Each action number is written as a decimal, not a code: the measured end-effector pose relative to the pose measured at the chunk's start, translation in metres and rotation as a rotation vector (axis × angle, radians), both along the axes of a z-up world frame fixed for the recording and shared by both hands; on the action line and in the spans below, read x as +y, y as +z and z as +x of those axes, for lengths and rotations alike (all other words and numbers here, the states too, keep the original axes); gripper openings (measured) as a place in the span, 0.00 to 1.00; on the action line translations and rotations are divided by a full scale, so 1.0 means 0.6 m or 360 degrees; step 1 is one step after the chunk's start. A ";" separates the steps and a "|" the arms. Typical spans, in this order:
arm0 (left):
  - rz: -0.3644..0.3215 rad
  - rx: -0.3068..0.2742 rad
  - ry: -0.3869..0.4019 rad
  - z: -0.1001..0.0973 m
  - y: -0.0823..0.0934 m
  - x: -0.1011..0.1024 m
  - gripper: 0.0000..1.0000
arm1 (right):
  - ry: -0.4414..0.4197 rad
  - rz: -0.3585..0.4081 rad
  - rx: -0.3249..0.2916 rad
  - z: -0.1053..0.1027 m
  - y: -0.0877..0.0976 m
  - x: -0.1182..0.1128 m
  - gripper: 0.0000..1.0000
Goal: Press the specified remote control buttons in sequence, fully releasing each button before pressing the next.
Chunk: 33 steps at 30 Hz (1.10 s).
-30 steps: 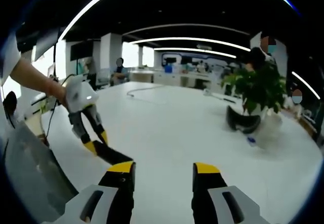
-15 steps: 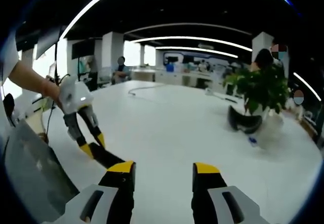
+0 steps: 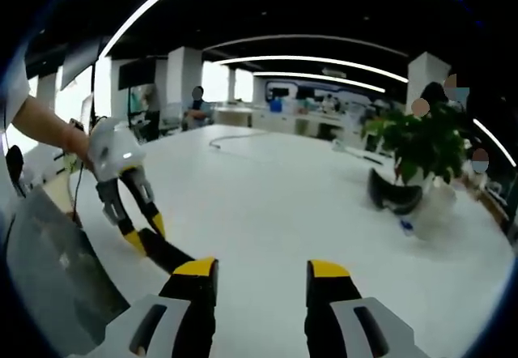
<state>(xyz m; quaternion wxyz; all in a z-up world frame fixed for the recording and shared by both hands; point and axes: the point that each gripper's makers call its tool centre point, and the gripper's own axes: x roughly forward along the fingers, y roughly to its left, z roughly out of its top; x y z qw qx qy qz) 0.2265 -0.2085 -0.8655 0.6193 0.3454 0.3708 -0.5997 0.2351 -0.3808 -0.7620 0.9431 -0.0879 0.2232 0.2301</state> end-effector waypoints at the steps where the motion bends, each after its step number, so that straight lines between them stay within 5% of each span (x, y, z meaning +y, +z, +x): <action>1: -0.0002 0.0002 -0.0001 -0.002 0.000 0.000 0.24 | 0.0001 0.0000 0.0001 0.000 0.000 0.000 0.40; 33: -0.0073 0.0008 0.0030 -0.054 0.001 -0.014 0.24 | 0.0030 -0.0010 0.0006 -0.002 -0.002 0.006 0.38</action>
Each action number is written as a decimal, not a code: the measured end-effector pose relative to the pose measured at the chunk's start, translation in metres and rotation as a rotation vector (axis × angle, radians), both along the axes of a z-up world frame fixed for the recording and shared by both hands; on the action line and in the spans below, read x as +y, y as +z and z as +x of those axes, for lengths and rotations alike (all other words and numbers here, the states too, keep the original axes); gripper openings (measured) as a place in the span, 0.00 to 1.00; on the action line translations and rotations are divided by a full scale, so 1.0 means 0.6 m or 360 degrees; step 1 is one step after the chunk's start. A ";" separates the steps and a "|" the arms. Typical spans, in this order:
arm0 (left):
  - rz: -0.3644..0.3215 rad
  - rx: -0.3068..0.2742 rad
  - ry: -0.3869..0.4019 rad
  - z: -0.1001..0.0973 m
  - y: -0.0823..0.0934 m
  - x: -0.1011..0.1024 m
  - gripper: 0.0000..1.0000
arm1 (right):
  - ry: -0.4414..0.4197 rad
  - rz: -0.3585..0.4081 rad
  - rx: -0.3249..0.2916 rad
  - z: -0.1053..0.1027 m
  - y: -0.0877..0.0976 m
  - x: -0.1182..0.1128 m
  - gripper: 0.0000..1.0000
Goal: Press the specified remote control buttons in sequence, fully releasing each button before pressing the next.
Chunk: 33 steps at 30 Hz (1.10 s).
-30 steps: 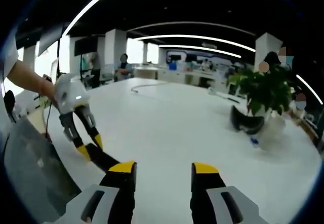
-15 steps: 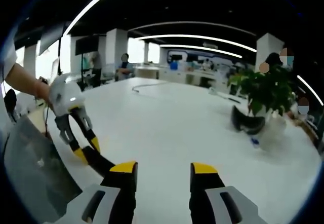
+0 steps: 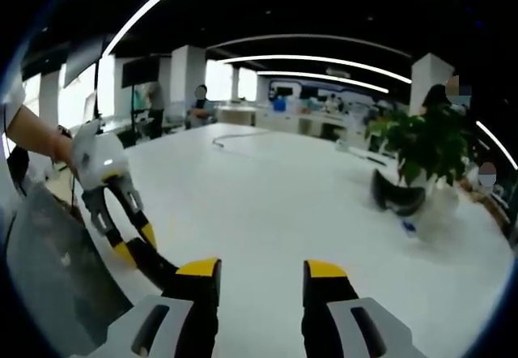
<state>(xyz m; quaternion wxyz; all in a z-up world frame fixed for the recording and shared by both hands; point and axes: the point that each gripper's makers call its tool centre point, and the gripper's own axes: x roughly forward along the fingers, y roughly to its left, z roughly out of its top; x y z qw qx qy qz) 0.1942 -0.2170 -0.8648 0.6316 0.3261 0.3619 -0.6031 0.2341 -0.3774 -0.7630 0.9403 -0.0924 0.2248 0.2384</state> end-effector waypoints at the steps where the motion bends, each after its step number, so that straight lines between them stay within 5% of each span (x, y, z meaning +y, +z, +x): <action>1: -0.0002 -0.0001 -0.0001 -0.002 0.000 -0.001 0.24 | 0.0002 0.0001 0.0001 0.000 0.000 0.000 0.37; 33: -0.0077 0.0005 -0.0014 -0.033 0.001 -0.007 0.24 | 0.0031 -0.0016 0.0028 -0.003 -0.006 0.005 0.35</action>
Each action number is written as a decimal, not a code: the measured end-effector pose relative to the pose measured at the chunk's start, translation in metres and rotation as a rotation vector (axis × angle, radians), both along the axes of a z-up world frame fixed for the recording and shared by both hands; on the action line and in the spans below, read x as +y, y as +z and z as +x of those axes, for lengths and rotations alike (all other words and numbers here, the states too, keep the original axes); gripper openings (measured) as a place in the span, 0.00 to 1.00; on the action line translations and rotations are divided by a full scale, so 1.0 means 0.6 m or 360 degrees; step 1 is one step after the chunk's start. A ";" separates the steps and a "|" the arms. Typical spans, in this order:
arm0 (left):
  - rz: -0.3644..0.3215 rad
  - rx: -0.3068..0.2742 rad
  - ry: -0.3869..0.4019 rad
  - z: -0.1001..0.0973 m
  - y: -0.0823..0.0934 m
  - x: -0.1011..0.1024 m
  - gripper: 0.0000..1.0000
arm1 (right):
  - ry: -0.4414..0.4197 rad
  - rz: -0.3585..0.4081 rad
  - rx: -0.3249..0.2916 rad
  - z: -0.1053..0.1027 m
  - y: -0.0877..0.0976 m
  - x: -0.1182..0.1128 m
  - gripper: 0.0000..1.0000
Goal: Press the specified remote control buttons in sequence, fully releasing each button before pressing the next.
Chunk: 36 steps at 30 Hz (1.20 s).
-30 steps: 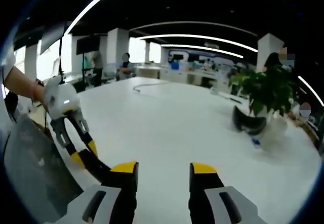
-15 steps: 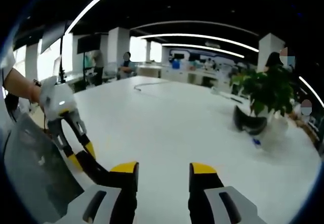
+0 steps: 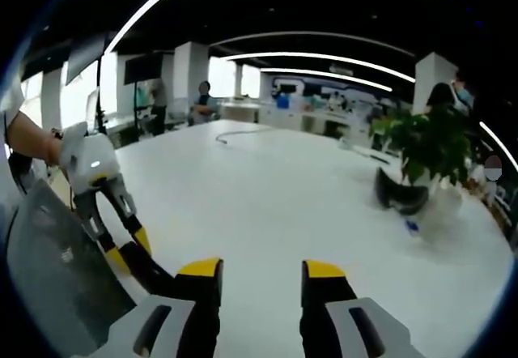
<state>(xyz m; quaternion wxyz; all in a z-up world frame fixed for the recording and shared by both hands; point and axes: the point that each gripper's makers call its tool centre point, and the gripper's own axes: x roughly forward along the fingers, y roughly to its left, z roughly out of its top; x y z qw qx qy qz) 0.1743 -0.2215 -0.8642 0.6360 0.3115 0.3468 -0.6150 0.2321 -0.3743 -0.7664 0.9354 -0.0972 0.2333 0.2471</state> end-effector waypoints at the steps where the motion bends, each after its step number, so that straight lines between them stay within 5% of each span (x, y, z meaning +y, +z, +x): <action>1: -0.0009 -0.0007 -0.0013 0.000 0.000 0.000 0.24 | 0.0002 -0.0001 0.0001 0.000 0.000 0.000 0.35; 24: -0.0439 -0.0050 0.0099 -0.001 0.004 0.001 0.24 | 0.0059 -0.0080 0.0108 -0.008 -0.025 0.008 0.32; 36: -0.0527 -0.0065 0.0109 -0.003 0.007 -0.001 0.24 | 0.0188 -0.0185 0.0204 -0.023 -0.048 0.028 0.29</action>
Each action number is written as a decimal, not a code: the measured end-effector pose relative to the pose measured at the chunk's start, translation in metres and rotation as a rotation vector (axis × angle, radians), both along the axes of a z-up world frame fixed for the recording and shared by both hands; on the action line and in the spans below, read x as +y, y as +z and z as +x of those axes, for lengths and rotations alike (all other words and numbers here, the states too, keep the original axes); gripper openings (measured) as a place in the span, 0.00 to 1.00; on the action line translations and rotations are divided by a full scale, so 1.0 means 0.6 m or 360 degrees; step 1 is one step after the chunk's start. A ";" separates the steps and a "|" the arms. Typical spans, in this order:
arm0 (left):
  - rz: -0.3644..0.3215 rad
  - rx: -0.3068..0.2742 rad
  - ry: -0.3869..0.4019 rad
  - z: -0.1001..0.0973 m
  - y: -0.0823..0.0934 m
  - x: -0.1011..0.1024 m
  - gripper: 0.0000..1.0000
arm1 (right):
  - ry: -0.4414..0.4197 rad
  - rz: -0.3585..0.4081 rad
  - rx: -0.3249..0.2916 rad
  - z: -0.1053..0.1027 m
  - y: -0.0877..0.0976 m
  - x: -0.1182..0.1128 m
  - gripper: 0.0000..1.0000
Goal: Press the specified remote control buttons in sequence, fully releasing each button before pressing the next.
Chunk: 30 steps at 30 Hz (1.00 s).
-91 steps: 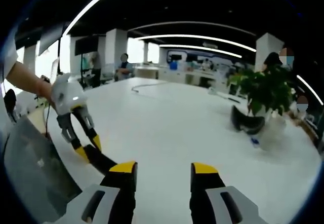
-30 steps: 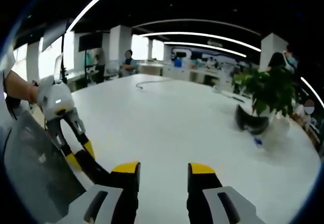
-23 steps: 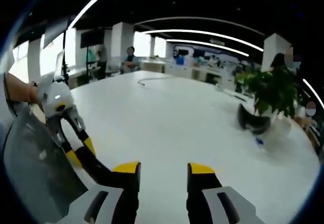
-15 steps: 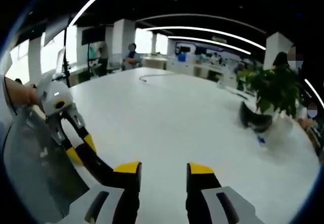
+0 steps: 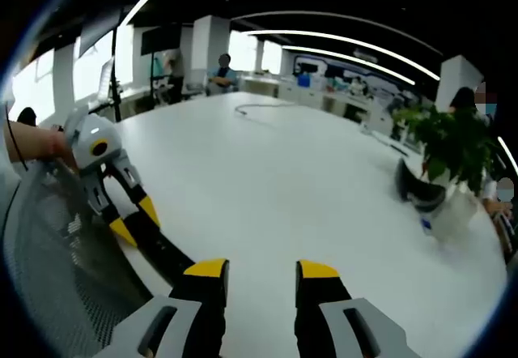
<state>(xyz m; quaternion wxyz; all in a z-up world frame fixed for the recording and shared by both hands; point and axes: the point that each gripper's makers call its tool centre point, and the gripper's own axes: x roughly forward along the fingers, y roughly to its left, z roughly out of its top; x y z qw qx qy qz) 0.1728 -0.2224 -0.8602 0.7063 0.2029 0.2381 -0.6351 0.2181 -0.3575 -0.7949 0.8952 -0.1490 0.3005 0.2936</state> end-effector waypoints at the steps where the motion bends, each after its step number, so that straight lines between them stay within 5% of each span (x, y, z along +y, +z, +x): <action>1: 0.0000 -0.0001 -0.0006 0.000 0.000 0.000 0.24 | 0.0018 0.0008 0.0024 -0.003 -0.003 0.005 0.28; 8: 0.0010 -0.0005 -0.0038 -0.001 -0.001 0.000 0.24 | 0.0197 -0.0046 0.0148 -0.027 -0.026 0.034 0.24; 12: 0.0010 -0.0005 -0.0055 -0.002 -0.001 0.000 0.24 | 0.0336 -0.0053 0.0215 -0.046 -0.035 0.051 0.09; 30: 0.0031 -0.0011 -0.0102 -0.005 0.000 -0.001 0.25 | 0.0573 -0.0047 0.0455 -0.088 -0.061 0.079 0.00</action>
